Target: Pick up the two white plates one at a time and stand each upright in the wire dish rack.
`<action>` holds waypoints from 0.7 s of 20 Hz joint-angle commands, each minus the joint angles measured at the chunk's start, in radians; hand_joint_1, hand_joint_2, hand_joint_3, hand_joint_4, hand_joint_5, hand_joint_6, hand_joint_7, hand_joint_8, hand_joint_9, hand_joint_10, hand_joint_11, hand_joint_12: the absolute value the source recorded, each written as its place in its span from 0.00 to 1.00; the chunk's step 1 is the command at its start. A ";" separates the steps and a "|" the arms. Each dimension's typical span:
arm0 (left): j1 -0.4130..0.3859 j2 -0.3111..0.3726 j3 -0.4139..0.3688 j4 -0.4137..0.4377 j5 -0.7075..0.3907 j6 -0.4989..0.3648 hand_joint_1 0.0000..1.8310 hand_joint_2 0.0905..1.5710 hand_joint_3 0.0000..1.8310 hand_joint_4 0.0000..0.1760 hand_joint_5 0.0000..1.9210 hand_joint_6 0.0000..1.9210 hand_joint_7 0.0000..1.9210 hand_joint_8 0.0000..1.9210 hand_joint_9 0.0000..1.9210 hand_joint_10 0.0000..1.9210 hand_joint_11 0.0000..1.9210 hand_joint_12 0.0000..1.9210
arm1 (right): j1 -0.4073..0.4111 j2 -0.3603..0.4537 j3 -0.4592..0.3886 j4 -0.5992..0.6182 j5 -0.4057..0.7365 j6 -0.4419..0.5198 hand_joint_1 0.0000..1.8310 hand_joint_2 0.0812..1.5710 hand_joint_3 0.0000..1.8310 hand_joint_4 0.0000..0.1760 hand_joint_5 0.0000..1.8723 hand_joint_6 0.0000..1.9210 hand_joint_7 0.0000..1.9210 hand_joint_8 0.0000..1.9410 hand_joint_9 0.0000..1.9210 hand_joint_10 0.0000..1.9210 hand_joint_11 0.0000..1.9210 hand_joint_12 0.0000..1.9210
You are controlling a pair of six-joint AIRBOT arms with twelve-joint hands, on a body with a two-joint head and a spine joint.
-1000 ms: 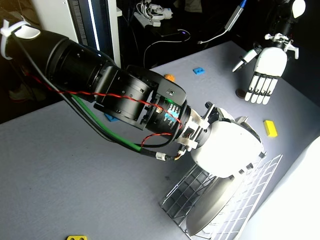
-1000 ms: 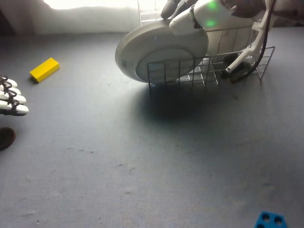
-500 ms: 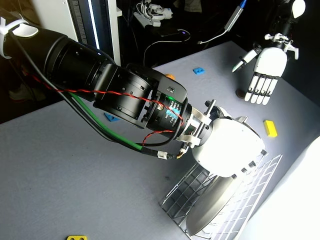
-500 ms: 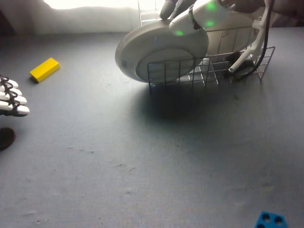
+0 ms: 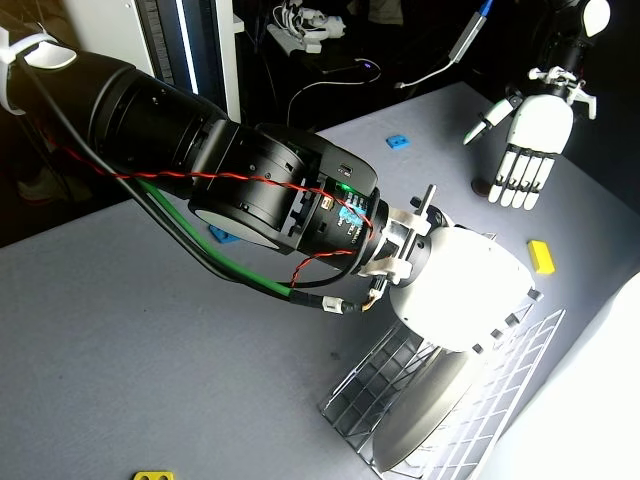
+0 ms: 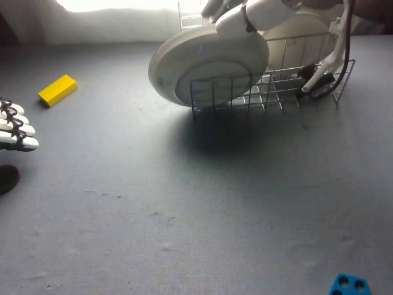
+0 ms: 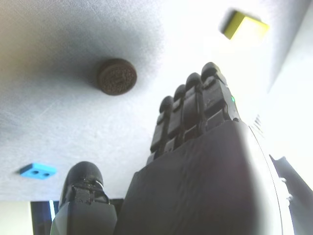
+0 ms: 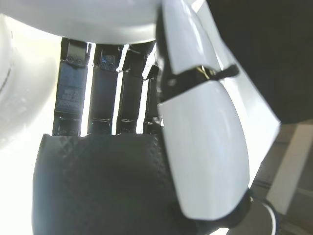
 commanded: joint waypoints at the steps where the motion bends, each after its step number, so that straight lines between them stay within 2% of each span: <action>1: -0.011 0.007 0.001 -0.052 -0.014 0.001 0.00 0.68 0.00 0.00 0.01 0.00 0.00 0.00 0.00 0.00 0.00 0.00 | 0.015 0.009 -0.002 -0.005 0.111 0.011 0.64 0.65 0.00 0.00 0.41 0.01 0.45 0.00 0.44 0.01 0.23 0.51; 4: -0.015 0.006 0.000 -0.052 -0.016 0.001 0.00 0.69 0.00 0.00 0.01 0.00 0.00 0.00 0.00 0.00 0.00 0.00 | 0.015 0.009 -0.005 -0.034 0.122 0.011 0.63 0.65 0.00 0.00 0.39 0.00 0.41 0.00 0.40 0.00 0.18 0.53; 6: -0.018 0.005 0.000 -0.052 -0.016 0.001 0.00 0.68 0.00 0.00 0.01 0.00 0.00 0.00 0.00 0.00 0.00 0.00 | 0.016 0.008 -0.009 -0.044 0.124 0.011 0.61 0.66 0.00 0.00 0.34 0.00 0.36 0.00 0.35 0.00 0.12 0.56; 8: -0.021 0.004 0.000 -0.050 -0.016 0.001 0.00 0.68 0.00 0.00 0.01 0.00 0.01 0.00 0.00 0.00 0.00 0.00 | 0.018 0.009 -0.015 -0.054 0.126 0.011 0.60 0.66 0.00 0.00 0.33 0.00 0.35 0.00 0.34 0.00 0.12 0.56; 12: -0.027 0.003 0.000 -0.046 -0.016 0.001 0.00 0.68 0.00 0.00 0.01 0.00 0.00 0.00 0.00 0.00 0.00 0.00 | 0.032 0.020 -0.053 -0.178 0.167 0.011 0.57 0.67 0.00 0.00 0.31 0.00 0.31 0.00 0.31 0.00 0.08 0.56; 14: -0.032 0.003 -0.003 -0.044 -0.016 0.001 0.00 0.68 0.00 0.00 0.01 0.00 0.00 0.00 0.00 0.00 0.00 0.00 | 0.041 0.038 -0.084 -0.261 0.200 0.011 0.56 0.67 0.00 0.00 0.29 0.00 0.30 0.00 0.29 0.00 0.05 0.59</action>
